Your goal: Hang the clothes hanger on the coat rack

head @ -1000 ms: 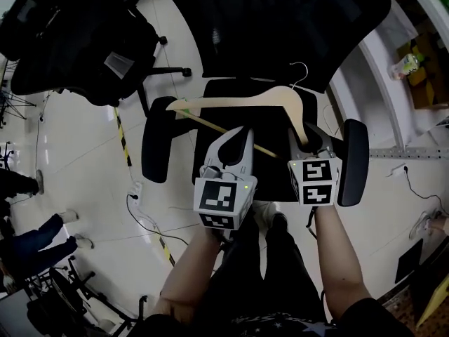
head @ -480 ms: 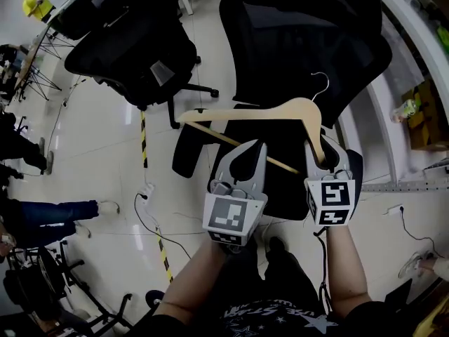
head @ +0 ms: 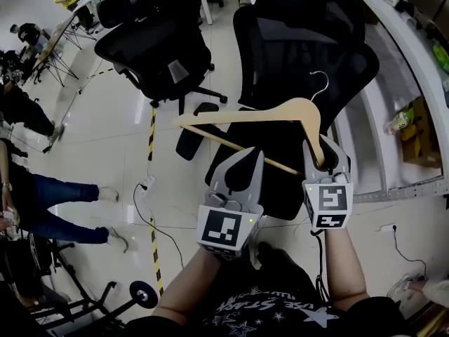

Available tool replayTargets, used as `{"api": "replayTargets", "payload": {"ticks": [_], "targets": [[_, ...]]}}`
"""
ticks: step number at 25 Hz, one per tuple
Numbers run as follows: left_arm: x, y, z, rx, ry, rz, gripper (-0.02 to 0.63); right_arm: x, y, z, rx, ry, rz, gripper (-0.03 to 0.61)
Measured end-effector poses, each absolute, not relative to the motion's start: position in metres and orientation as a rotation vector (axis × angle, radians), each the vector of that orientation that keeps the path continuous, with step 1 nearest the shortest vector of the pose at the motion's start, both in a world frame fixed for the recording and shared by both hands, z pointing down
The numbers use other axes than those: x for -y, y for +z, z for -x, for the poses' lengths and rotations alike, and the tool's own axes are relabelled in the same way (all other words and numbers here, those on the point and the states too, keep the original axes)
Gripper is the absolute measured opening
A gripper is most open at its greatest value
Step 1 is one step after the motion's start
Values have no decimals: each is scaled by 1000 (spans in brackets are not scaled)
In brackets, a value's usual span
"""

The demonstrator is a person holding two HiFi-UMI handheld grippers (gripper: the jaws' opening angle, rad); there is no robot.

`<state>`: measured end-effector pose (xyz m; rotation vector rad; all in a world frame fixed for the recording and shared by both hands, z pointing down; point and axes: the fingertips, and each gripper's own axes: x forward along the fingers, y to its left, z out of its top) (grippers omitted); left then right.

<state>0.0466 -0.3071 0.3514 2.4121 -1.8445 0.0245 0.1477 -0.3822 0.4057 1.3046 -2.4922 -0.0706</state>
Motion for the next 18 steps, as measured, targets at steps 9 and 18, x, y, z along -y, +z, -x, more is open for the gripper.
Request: {"api": "replayTargets", "payload": {"ticks": [9, 18], "targets": [[251, 342, -54, 2010, -1, -2309, 5, 344, 394, -146, 2585, -160, -1132, 106], [195, 329, -3, 2296, -13, -2078, 5, 316, 384, -78, 2742, -232, -872, 106]]}}
